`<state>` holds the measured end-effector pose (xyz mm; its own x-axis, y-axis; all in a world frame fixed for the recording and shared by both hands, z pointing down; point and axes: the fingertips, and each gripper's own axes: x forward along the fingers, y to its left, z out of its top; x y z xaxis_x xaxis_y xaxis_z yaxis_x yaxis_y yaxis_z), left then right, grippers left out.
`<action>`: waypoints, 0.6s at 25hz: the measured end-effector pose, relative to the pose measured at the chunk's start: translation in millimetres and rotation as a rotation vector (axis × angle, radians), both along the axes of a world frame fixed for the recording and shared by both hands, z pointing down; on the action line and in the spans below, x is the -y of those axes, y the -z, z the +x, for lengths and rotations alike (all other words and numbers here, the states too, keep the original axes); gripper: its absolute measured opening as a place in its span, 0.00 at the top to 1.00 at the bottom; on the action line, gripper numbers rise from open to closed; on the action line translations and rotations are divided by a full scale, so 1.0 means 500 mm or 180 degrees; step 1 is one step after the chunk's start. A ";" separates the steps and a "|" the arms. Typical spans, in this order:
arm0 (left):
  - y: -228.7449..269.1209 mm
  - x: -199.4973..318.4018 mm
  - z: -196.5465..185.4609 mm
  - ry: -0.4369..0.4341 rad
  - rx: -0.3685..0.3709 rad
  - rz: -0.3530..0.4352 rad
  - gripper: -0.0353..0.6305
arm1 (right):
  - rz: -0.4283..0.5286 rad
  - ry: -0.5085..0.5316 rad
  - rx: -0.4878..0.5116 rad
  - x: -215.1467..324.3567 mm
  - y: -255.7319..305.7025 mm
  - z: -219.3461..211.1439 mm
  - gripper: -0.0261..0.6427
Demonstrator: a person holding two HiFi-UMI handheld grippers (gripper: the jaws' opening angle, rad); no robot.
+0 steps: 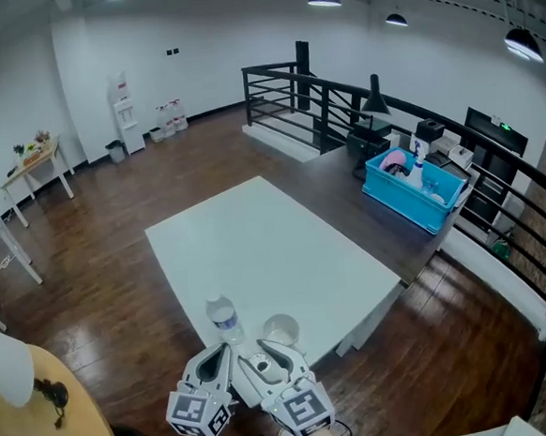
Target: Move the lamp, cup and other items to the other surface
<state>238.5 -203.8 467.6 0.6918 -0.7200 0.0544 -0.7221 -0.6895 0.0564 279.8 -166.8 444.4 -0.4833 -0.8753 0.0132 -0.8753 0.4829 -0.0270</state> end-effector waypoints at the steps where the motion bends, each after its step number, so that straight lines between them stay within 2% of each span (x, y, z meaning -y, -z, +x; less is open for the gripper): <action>1: 0.020 0.003 -0.031 0.0073 -0.0012 0.0032 0.93 | 0.0004 0.0147 -0.0014 0.004 0.017 -0.043 0.71; 3: 0.052 0.008 -0.105 0.0245 -0.0038 0.0091 0.93 | 0.0037 0.0440 -0.0057 0.008 0.047 -0.133 0.75; 5: 0.081 0.014 -0.184 0.0408 -0.0026 0.0143 0.93 | 0.0115 0.0683 -0.0063 0.015 0.077 -0.220 0.90; 7: 0.110 0.026 -0.261 0.0551 0.0018 0.0189 0.93 | 0.0220 0.0872 -0.0029 0.032 0.104 -0.298 0.95; 10: 0.167 0.023 -0.392 0.0806 0.0044 0.0264 0.93 | 0.0315 0.1166 0.0023 0.042 0.154 -0.425 0.96; 15: 0.269 -0.049 -0.611 0.1333 -0.0023 0.0424 0.93 | 0.0357 0.1740 0.0051 -0.004 0.235 -0.634 0.96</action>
<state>-66.9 -179.5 333.1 0.3388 -0.9388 -0.0618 -0.9408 -0.3390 -0.0071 -37.3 -165.1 327.1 -0.8668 -0.4927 -0.0767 -0.4964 0.8672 0.0396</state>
